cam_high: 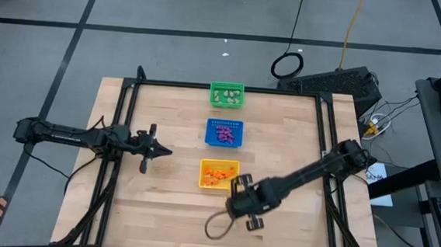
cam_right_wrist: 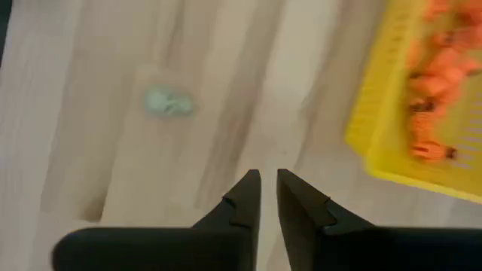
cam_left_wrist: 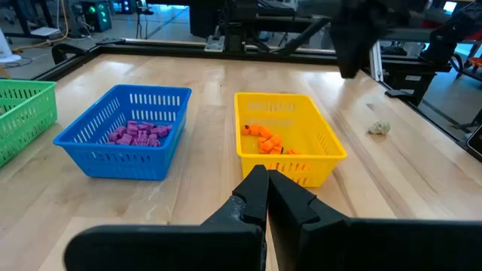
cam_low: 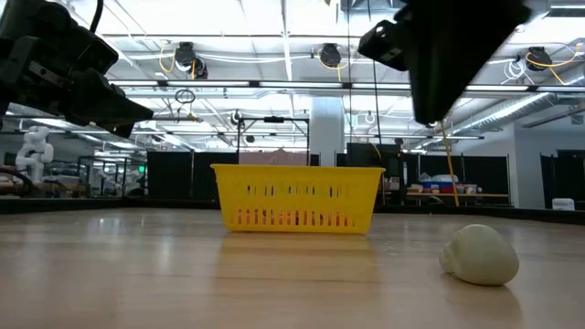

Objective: Sort Halloween decoration
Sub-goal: Put the white skull toy into the green bin

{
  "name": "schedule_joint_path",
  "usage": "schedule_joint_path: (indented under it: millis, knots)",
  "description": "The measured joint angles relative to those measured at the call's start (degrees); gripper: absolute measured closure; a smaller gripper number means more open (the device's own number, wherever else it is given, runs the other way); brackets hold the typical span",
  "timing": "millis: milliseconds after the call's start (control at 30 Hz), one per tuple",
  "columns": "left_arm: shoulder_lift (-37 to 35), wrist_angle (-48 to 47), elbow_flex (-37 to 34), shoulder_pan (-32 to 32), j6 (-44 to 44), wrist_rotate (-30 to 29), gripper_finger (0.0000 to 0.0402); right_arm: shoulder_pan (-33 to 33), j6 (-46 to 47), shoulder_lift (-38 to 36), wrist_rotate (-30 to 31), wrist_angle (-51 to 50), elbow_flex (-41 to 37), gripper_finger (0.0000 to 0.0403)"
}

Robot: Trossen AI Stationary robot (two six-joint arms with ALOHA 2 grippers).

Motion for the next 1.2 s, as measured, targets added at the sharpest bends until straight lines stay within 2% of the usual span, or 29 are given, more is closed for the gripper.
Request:
schedule_joint_path:
  millis: [200,367,500,600,767,967,1200]
  knots:
    - [0.01,-0.10,0.00,0.01,-0.04,-0.02,0.0391,5.36,-4.58,2.04,-1.15,-0.07,0.00,0.0314]
    - [-0.02,-0.10,0.00,-0.01,-0.04,-0.02,0.0391,7.32,-8.22,3.01,-1.21,0.92,0.00,0.0258]
    - [-0.02,-0.32,0.00,0.01,-0.02,-0.02,0.0391,8.62,-12.10,4.48,-1.22,3.15,0.00,0.0228]
    - [-0.02,-0.82,0.00,-0.01,-0.02,-0.66,0.0391,9.46,-16.86,5.24,-0.80,4.10,0.00,0.0221]
    - [0.00,-3.24,0.00,-0.01,-0.04,-1.79,0.0391,9.80,-26.33,5.40,3.73,7.73,0.02,0.0223]
    - [0.01,-3.22,0.00,-0.01,-0.07,-1.79,0.0391,8.42,-32.69,6.05,3.33,13.87,0.11,0.0224]
    - [0.01,-3.25,0.00,-0.01,-0.09,-1.77,0.0391,7.52,-39.66,9.21,0.33,14.00,0.08,0.0224]
